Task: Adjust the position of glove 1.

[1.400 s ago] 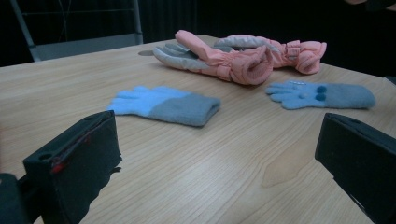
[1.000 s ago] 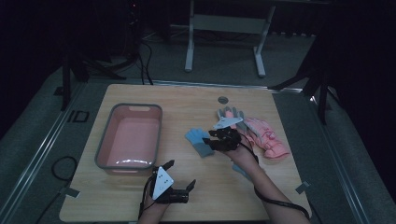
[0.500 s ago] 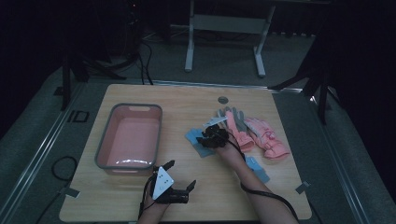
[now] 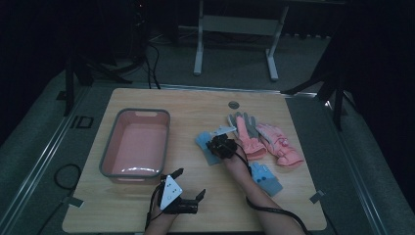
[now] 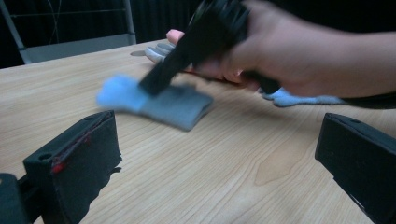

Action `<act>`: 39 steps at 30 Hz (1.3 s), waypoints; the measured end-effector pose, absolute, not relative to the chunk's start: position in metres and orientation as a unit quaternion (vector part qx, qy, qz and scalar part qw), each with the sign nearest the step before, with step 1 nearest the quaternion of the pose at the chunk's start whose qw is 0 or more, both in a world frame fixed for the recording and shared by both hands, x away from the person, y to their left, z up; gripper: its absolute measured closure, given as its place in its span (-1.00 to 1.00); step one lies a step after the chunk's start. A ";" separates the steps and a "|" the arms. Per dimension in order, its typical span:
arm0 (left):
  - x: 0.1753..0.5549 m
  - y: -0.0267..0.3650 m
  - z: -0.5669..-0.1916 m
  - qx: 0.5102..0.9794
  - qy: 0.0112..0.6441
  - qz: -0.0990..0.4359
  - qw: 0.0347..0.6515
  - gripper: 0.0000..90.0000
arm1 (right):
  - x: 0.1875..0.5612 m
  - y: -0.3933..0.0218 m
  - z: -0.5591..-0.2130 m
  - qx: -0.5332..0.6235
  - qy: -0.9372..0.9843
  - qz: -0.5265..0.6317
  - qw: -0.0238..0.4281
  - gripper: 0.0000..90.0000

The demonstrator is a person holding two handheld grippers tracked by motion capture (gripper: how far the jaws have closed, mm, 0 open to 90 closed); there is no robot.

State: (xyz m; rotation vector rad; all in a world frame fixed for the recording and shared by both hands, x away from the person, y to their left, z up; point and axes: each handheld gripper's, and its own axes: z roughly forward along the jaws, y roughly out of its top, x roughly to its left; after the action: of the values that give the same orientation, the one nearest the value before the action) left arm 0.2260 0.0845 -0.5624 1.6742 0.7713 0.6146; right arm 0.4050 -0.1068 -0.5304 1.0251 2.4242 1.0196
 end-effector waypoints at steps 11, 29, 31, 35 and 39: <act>0.226 0.084 -0.562 0.711 0.328 0.264 0.562 -1.00 | 0.330 -0.139 -0.472 0.445 0.774 0.401 0.205 0.89; 0.226 0.083 -0.562 0.712 0.327 0.262 0.563 -1.00 | 0.292 -0.145 -0.554 0.535 0.748 0.349 0.182 0.82; 0.226 0.084 -0.562 0.712 0.327 0.262 0.564 -1.00 | 0.292 -0.145 -0.555 0.528 0.751 0.349 0.189 0.80; 0.226 0.083 -0.562 0.712 0.326 0.262 0.563 -1.00 | 0.290 -0.145 -0.557 0.497 0.766 0.360 0.192 0.76; 0.226 0.083 -0.562 0.713 0.327 0.261 0.563 -1.00 | 0.285 -0.147 -0.559 0.472 0.778 0.371 0.184 0.56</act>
State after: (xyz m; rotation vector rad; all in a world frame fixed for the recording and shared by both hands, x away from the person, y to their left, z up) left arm 0.2258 0.0835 -0.5624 1.6773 0.7695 0.6151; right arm 0.2853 -0.1471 -0.5587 1.3308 2.1950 1.0473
